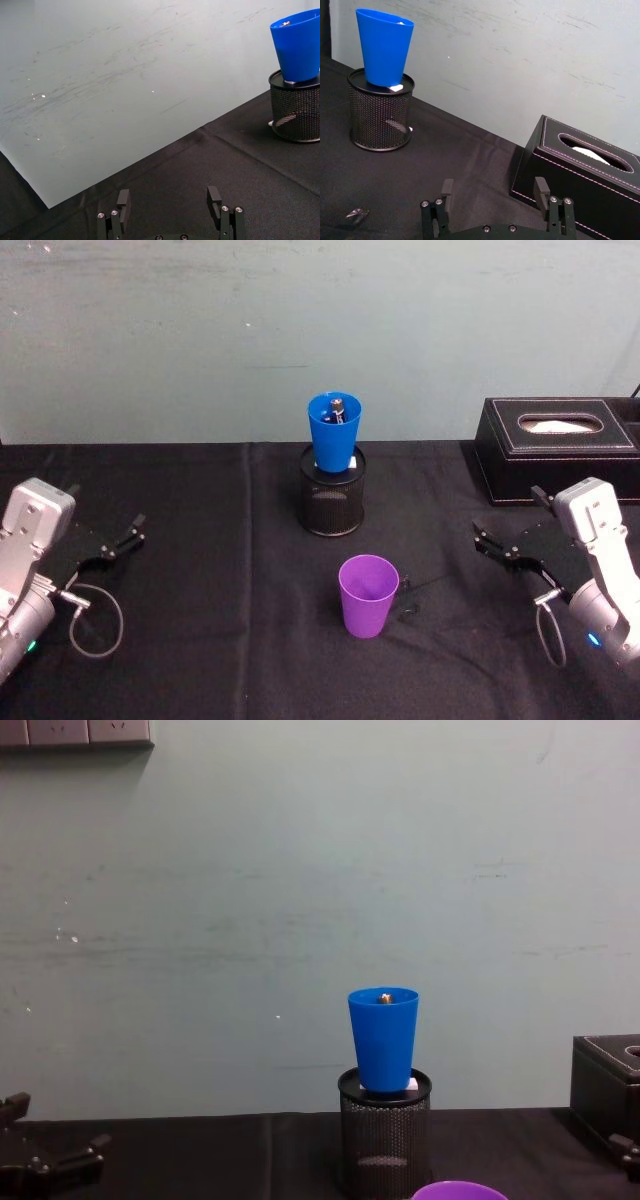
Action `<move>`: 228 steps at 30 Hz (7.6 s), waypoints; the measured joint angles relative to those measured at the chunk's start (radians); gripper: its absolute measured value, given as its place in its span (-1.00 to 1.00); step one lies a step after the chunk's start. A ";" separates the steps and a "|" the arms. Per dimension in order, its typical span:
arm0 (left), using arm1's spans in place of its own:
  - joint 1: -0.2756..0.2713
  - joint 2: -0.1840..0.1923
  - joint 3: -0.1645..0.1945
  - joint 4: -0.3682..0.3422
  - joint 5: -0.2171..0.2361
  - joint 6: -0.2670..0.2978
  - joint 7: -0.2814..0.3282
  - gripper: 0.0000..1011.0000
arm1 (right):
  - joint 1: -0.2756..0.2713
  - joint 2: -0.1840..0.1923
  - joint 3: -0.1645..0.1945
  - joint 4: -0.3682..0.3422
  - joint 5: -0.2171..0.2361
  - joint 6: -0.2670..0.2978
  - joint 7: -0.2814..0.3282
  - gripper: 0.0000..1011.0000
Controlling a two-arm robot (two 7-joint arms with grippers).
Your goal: Pick up one cup with a gripper and tap it against the other cup.
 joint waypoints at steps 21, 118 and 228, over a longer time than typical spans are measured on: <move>0.000 0.000 0.000 0.000 0.000 0.000 0.000 0.98 | 0.000 0.000 0.000 0.000 0.000 0.000 0.000 0.98; 0.000 0.000 0.000 0.000 0.000 0.000 0.000 0.98 | 0.003 -0.174 -0.004 0.124 0.133 -0.146 0.594 0.98; 0.000 0.000 0.000 0.000 0.000 0.000 0.000 0.98 | 0.047 -0.099 0.053 -0.252 0.143 0.211 0.518 0.44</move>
